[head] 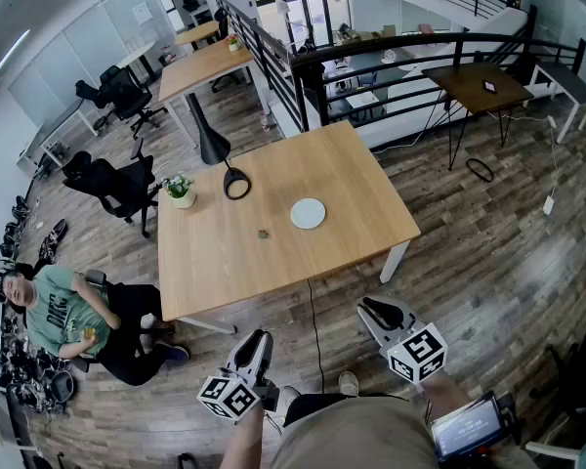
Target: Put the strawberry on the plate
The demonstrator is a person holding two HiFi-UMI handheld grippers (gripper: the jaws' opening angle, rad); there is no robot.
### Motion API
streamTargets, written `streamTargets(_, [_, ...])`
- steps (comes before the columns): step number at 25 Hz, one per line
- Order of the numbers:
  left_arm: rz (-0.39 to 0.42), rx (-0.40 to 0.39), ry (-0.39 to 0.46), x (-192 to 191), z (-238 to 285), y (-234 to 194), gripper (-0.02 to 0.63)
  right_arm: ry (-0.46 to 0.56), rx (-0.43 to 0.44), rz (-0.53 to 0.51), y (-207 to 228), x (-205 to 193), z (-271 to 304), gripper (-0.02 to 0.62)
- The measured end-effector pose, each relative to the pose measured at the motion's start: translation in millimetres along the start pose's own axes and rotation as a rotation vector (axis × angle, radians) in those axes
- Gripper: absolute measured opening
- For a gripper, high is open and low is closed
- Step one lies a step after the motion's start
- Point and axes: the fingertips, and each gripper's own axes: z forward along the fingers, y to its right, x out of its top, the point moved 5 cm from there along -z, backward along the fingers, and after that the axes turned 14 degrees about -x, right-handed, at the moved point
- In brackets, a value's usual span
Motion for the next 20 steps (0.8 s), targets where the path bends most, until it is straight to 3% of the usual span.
streamTargets(20, [0.015, 0.017, -0.006, -1.6, -5.6, 5.0, 0.094, 0.017, 0.073, 0.028, -8.4, 5.1, 1.0, 0.064])
